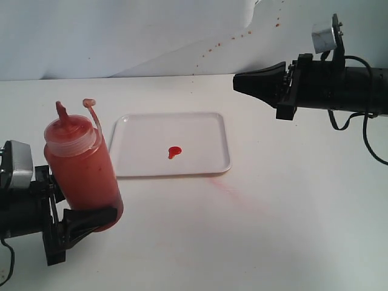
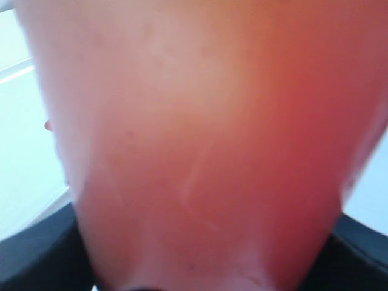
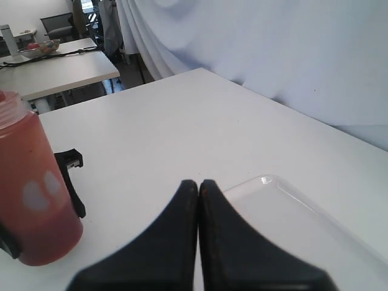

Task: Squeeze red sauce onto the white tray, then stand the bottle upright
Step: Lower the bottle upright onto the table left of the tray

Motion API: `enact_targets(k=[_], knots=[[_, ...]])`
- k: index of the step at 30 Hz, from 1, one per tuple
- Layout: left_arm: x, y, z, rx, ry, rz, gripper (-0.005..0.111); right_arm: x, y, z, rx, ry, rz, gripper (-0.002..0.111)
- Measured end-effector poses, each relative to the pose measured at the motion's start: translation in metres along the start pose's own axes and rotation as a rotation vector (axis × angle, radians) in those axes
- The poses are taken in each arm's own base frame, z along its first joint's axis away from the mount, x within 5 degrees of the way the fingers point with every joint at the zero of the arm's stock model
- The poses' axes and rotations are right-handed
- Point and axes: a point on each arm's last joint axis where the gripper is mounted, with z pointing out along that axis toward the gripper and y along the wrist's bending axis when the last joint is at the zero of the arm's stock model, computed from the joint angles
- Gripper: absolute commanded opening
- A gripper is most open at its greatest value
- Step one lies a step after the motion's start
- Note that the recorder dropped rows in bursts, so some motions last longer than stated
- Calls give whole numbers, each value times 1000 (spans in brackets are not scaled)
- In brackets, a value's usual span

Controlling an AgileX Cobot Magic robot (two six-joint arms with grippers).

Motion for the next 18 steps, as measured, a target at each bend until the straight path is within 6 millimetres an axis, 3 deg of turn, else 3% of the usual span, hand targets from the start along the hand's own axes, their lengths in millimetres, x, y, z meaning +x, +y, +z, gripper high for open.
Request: enact_targets(k=[6, 9, 18], knots=[[29, 7, 10, -10, 35, -55, 0, 0, 0, 0, 0, 0, 0, 0], [41, 12, 13, -52, 50, 13, 0, 0, 0, 0, 0, 0, 0, 0], [38, 28, 17, -104, 34, 49, 0, 0, 0, 0, 0, 0, 0, 0]])
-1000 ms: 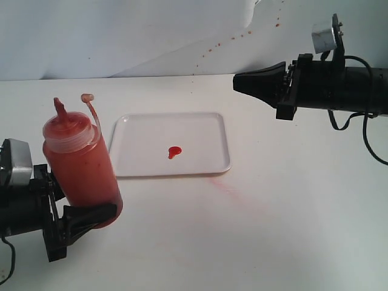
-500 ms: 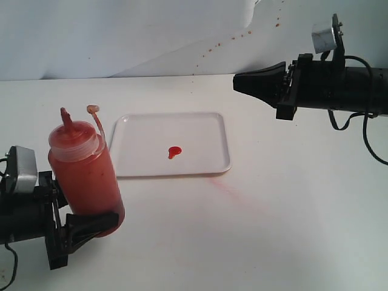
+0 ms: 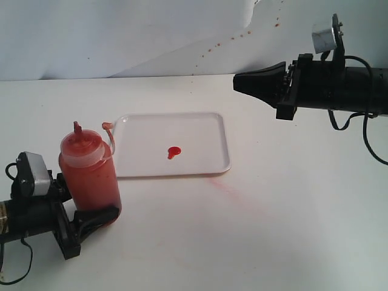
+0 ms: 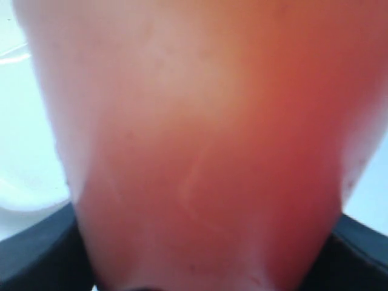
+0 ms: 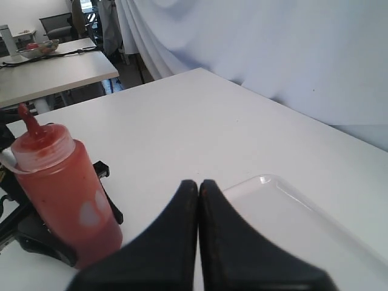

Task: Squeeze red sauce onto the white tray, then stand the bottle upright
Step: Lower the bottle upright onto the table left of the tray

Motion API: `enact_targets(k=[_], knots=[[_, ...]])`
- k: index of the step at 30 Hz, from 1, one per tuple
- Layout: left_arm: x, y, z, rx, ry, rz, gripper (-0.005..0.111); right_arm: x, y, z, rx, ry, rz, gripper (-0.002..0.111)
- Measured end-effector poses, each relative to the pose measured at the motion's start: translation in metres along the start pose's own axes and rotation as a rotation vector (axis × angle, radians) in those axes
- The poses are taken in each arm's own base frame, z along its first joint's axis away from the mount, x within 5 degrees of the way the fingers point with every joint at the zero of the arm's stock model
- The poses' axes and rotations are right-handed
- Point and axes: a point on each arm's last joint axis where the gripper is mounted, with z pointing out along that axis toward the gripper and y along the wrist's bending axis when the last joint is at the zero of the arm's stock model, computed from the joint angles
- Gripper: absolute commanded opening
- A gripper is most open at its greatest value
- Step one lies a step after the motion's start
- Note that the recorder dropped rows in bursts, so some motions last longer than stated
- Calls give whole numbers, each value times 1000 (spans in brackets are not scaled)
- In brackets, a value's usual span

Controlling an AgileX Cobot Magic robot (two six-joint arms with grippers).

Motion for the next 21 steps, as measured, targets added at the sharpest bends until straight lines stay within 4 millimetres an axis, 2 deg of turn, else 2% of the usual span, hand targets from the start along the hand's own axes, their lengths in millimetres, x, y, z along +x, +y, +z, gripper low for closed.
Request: enact_targets(k=[21], knots=[[11, 4, 7, 30, 16, -29, 0, 0, 0, 0, 0, 0, 0, 0]])
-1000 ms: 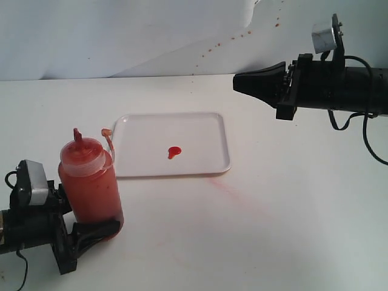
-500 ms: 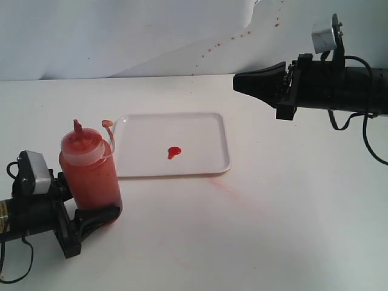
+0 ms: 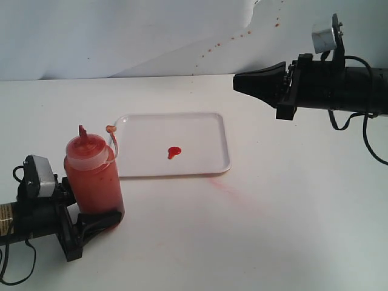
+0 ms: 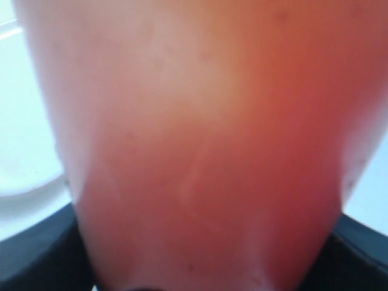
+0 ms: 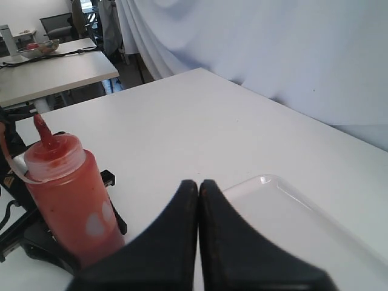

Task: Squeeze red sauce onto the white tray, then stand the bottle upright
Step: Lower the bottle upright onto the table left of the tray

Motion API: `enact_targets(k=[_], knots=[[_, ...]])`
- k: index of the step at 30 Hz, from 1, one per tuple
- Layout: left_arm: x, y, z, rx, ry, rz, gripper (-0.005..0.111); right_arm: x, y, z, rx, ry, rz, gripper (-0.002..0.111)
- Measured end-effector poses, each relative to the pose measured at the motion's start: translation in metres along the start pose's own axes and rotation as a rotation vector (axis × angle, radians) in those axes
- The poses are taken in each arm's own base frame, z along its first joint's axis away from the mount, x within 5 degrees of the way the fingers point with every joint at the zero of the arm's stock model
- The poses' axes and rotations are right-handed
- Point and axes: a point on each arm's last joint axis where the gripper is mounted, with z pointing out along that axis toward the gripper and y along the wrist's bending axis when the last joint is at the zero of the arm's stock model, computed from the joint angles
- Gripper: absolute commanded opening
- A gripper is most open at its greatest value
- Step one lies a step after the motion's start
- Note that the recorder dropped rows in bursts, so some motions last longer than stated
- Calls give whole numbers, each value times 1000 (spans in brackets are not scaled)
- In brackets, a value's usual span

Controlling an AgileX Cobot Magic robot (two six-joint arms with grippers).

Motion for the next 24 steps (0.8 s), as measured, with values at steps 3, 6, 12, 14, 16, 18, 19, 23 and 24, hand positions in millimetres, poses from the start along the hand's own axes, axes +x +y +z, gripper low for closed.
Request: enact_targets(k=[3, 6, 12, 14, 16, 18, 19, 23, 24], knots=[[0, 0, 0, 2, 0, 1, 0, 0, 0, 0, 0, 0, 0, 0], [0, 0, 0, 2, 0, 1, 0, 0, 0, 0, 0, 0, 0, 0], [0, 0, 0, 2, 0, 1, 0, 0, 0, 0, 0, 0, 0, 0], [0, 0, 0, 2, 0, 1, 0, 0, 0, 0, 0, 0, 0, 0], [1, 0, 0, 3, 2, -2, 0, 0, 0, 0, 0, 0, 0, 0], [2, -1, 1, 5, 5, -8, 0, 0, 0, 0, 0, 0, 0, 0], [4, -1, 1, 7, 7, -12, 0, 0, 0, 0, 0, 0, 0, 0], [8, -1, 2, 12, 12, -32, 0, 0, 0, 0, 0, 0, 0, 0], [9, -1, 3, 13, 11, -34, 0, 0, 0, 0, 0, 0, 0, 0]])
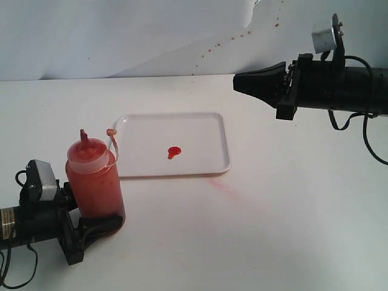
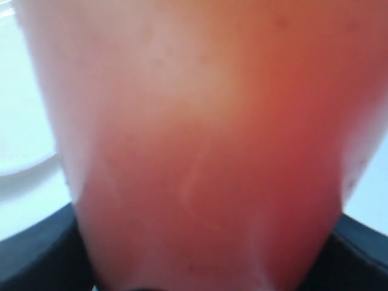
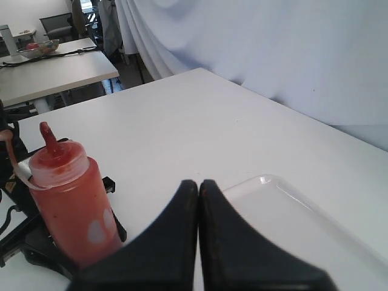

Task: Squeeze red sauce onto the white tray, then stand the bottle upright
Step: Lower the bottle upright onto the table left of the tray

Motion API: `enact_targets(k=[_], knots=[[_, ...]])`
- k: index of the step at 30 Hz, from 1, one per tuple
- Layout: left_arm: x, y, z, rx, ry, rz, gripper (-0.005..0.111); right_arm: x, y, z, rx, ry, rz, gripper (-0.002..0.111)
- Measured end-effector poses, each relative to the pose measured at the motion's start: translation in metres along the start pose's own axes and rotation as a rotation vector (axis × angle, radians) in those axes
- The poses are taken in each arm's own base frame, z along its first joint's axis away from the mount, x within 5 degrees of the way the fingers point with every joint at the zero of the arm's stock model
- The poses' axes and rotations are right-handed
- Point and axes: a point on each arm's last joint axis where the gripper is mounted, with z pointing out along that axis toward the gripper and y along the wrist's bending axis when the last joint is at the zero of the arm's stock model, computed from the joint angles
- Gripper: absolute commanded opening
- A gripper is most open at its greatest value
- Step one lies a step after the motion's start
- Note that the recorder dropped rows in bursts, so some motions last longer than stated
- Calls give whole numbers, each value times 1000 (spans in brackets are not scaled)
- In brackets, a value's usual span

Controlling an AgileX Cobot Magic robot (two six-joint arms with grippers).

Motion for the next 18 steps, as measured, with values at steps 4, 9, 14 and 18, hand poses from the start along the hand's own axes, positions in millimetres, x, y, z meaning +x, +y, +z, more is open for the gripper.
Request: enact_targets(k=[4, 9, 14, 18], knots=[[1, 0, 0, 0, -2, -4, 0, 0, 0, 0, 0, 0, 0, 0], [1, 0, 0, 0, -2, -4, 13, 0, 0, 0, 0, 0, 0, 0], [1, 0, 0, 0, -2, -4, 70, 0, 0, 0, 0, 0, 0, 0], [-1, 1, 0, -15, -16, -9, 95, 0, 0, 0, 0, 0, 0, 0]])
